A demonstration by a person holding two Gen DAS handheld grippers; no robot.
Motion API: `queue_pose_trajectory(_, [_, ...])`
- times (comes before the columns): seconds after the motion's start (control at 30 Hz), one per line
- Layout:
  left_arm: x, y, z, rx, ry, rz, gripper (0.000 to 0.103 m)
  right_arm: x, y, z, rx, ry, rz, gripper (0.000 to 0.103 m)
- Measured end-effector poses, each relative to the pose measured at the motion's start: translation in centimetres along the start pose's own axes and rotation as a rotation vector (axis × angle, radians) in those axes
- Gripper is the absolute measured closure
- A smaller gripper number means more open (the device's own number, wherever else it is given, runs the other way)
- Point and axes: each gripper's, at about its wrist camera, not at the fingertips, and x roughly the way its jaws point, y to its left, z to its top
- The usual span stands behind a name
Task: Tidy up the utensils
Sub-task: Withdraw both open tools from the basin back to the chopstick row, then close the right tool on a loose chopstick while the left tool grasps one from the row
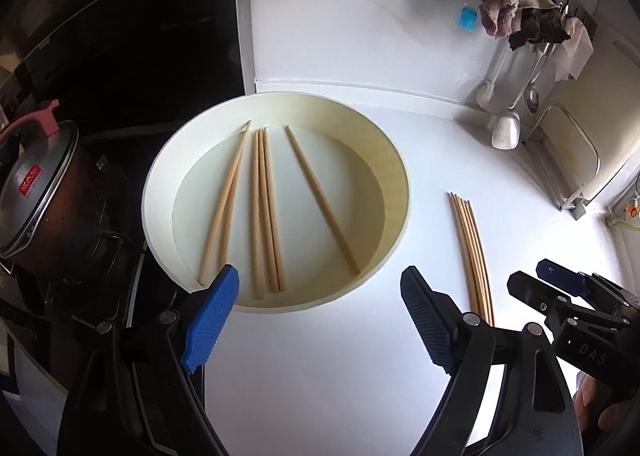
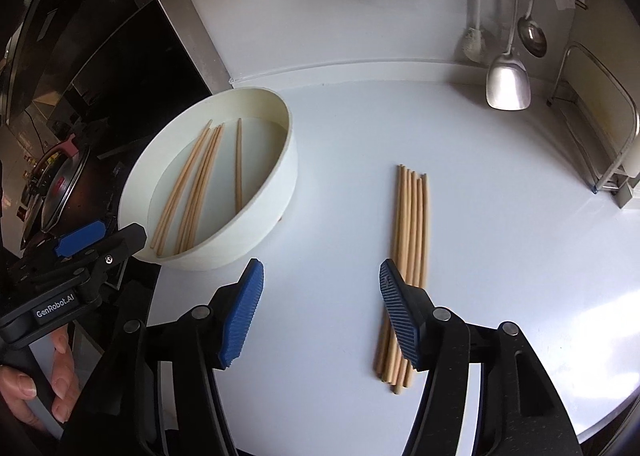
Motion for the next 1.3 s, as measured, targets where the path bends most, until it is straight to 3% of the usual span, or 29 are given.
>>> queue_pose_trajectory(0.37, [1.3,-5.3,-1.8,0.055,0.041,-0.025,0.016,-1.5,-6.2,-2.1,0.020,-0.005,-0.096,0.040])
queue_pose_trajectory(0.7, [3.4,-9.3,-2.9,0.096,0.065,-0.021,0.014,-0.1,-10.9,-4.1,0.037,0.025,-0.151,0.038])
queue_pose_trajectory(1.3, [6.6,-10.2,-2.7,0.056,0.067,-0.005,0.014,5.1,-11.6,-3.3,0.045,0.008,-0.141,0.038])
